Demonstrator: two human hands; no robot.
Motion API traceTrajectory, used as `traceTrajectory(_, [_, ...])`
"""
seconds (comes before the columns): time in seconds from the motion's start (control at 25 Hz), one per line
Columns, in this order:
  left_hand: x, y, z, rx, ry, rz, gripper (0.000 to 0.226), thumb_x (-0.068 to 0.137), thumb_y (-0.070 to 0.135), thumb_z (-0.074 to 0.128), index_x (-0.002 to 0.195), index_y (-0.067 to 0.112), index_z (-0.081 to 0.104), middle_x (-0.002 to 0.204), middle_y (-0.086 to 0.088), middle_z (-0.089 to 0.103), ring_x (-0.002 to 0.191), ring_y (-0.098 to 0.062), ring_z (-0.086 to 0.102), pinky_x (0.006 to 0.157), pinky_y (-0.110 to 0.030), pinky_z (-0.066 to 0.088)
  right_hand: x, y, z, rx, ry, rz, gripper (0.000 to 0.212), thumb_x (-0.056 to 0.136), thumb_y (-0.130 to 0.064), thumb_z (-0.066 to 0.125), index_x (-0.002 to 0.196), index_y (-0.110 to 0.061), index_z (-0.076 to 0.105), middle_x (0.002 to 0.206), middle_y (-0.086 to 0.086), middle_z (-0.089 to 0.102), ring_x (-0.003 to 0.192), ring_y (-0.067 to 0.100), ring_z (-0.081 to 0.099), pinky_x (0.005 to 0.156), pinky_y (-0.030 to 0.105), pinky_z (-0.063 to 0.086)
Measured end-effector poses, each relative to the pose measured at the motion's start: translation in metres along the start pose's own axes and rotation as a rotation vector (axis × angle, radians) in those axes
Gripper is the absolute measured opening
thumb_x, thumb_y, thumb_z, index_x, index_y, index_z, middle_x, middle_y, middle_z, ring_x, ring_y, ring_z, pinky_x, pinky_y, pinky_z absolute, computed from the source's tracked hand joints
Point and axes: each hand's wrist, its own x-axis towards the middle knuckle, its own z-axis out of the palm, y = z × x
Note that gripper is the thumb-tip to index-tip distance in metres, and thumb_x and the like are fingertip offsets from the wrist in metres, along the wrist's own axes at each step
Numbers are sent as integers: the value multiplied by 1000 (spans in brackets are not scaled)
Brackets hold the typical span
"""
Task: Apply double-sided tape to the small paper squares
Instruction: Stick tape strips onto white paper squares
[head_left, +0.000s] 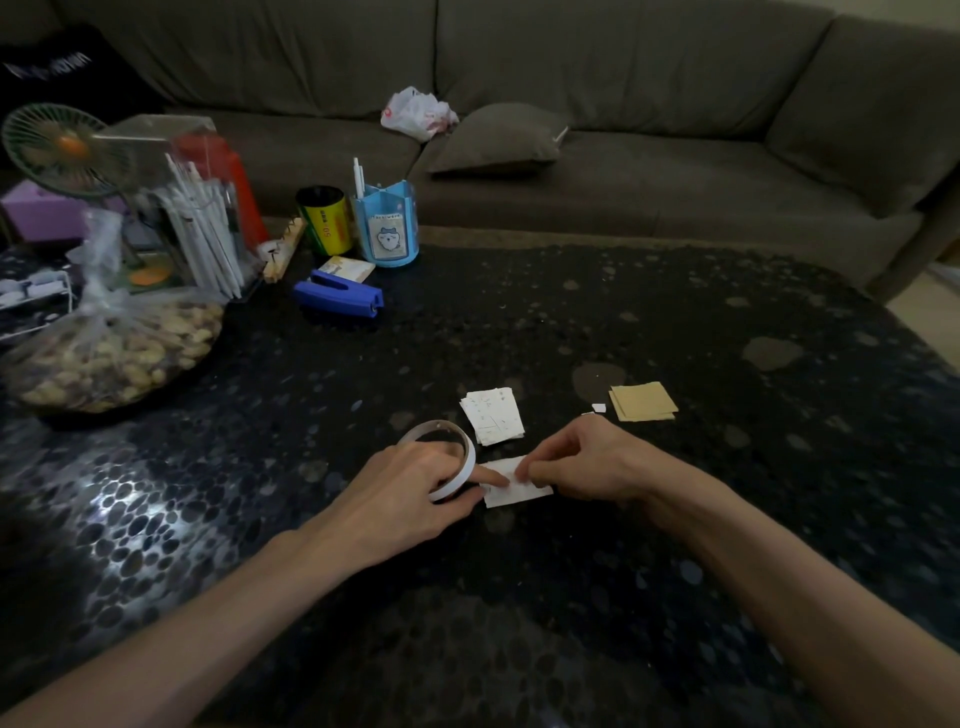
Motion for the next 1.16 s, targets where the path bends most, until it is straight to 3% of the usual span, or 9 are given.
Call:
traceTrajectory(0.28, [3,0,2,30,-8,3,30,101,43,59,129,52,66,110,21,64,99,-1,59,81,-29,56,1,2,0,24,6,18,16,98,-28,72,111,-25,81,103,-5,67,90,7,57,96,32,51])
traceTrajectory(0.52, [4,-2,1,35,-10,-6,29,101,44,59,127,55,66,114,21,65,103,-1,59,85,-31,56,5,4,1,55,34,35,9,98,-27,73,104,-24,78,97,-1,72,76,7,61,71,24,51])
traceTrajectory(0.64, [4,-1,3,25,6,-9,28,101,43,60,125,54,67,111,22,64,100,1,57,84,-32,56,7,5,5,65,73,0,1,96,-25,75,95,-25,75,96,0,73,74,8,63,68,23,52])
traceTrajectory(0.72, [4,-2,4,25,18,-7,28,100,43,61,124,54,68,108,21,65,98,-1,58,81,-34,56,9,5,10,41,116,-39,6,94,-30,76,91,-27,72,94,-3,71,76,6,63,64,21,50])
traceTrajectory(0.84, [4,-4,6,15,24,-11,27,99,43,61,124,54,68,103,18,66,94,-4,60,78,-37,56,11,6,18,-38,202,-84,13,91,-38,79,87,-30,68,92,-9,69,84,4,64,69,21,51])
traceTrajectory(1.0, [3,-3,6,6,24,-17,27,99,43,62,123,52,69,94,20,65,87,-3,60,74,-33,56,12,7,21,-59,230,-89,13,89,-36,81,91,-28,70,90,-7,71,85,6,67,87,31,60])
traceTrajectory(1.16, [3,-7,7,-92,47,-45,23,96,44,66,117,51,73,79,14,69,74,-6,63,66,-29,55,14,6,20,-54,229,-73,14,89,-36,81,92,-27,71,90,-6,72,85,7,67,89,34,61])
